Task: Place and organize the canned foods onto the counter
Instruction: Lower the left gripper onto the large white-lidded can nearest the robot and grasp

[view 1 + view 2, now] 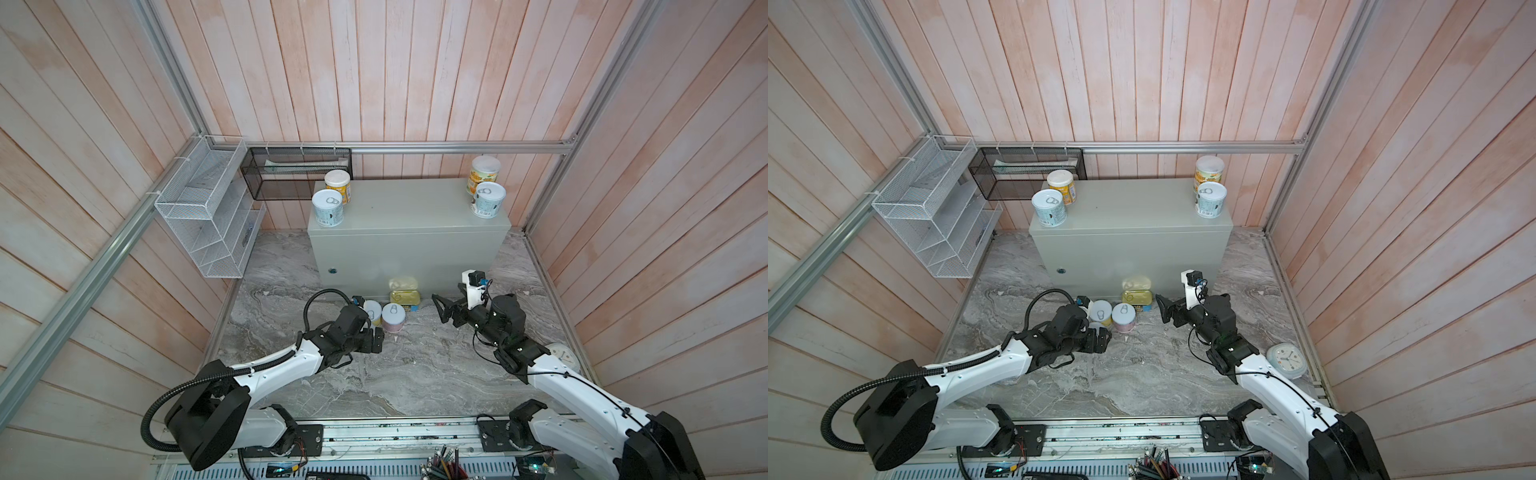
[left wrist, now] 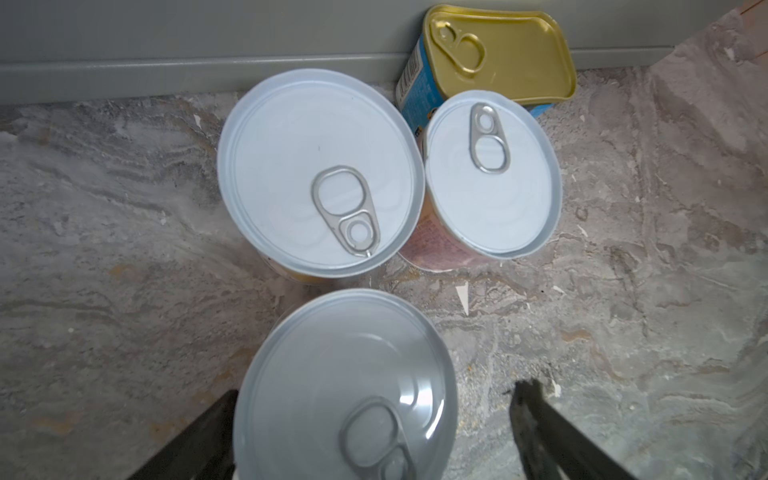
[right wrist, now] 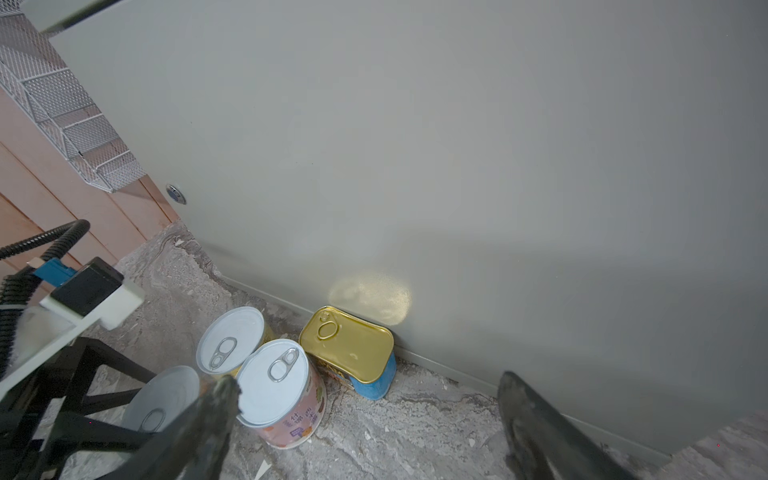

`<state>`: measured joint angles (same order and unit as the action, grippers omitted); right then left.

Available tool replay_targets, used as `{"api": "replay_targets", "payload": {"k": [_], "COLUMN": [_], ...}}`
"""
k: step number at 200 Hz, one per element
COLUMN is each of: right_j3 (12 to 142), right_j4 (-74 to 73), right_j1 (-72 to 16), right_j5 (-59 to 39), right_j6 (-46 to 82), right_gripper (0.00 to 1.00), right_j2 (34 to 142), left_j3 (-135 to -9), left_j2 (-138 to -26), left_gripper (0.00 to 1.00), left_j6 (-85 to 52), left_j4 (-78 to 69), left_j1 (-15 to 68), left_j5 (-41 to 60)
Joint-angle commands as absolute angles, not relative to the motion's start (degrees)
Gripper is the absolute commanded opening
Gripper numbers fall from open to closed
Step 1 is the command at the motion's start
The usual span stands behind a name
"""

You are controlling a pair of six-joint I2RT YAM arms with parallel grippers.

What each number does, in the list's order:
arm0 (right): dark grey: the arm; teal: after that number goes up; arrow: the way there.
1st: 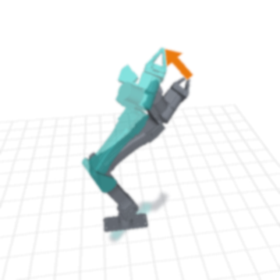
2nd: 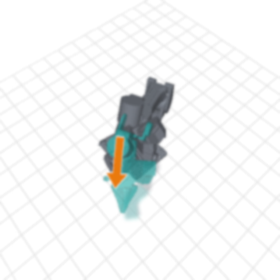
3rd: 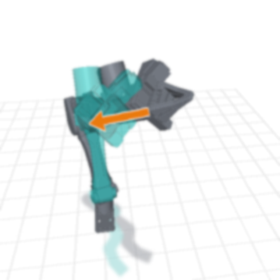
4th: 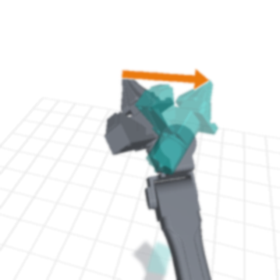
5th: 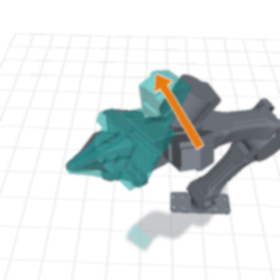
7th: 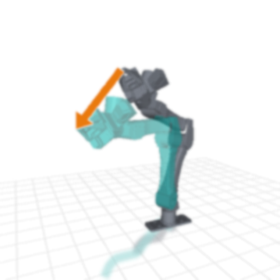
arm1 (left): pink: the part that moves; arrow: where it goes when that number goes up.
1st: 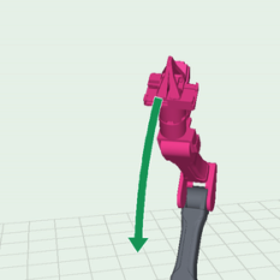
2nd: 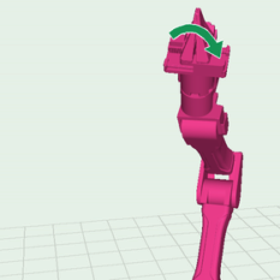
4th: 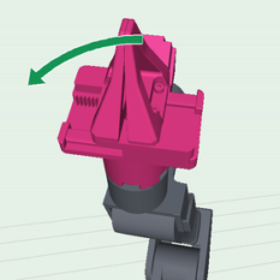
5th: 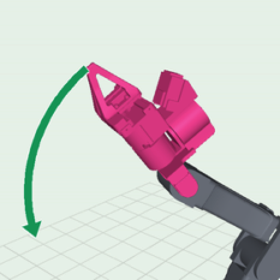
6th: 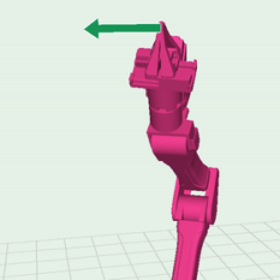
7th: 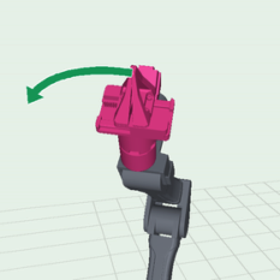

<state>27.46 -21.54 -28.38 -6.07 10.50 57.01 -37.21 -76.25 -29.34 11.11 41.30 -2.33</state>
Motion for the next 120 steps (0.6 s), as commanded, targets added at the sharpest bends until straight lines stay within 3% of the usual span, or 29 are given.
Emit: {"api": "replay_targets", "payload": {"k": [1,53,83,120], "right_j3": [26.83,26.35,25.76,25.22], "right_j4": [-23.97,-24.43,-24.26,-23.93], "right_j1": [-28.82,-28.97,-29.0,-28.95], "right_j5": [-6.21,-6.63,-6.08,-5.36], "right_j6": [10.68,10.81,10.99,11.16], "right_gripper": [0.97,0.97,0.97,0.97], "right_j2": [57.85,57.79,57.25,56.43], "left_j3": [-39.11,-40.49,-40.65,-40.31], "left_j2": [-78.11,-81.48,-82.55,-82.17], "left_gripper": [1.0,1.0,0.9,0.85], "left_j6": [-28.83,-28.68,-28.22,-27.54], "left_j4": [13.16,12.39,11.98,11.59], "left_j1": [41.79,41.84,42.09,42.18], "left_j5": [-5.18,-5.71,-7.39,-9.15]}}
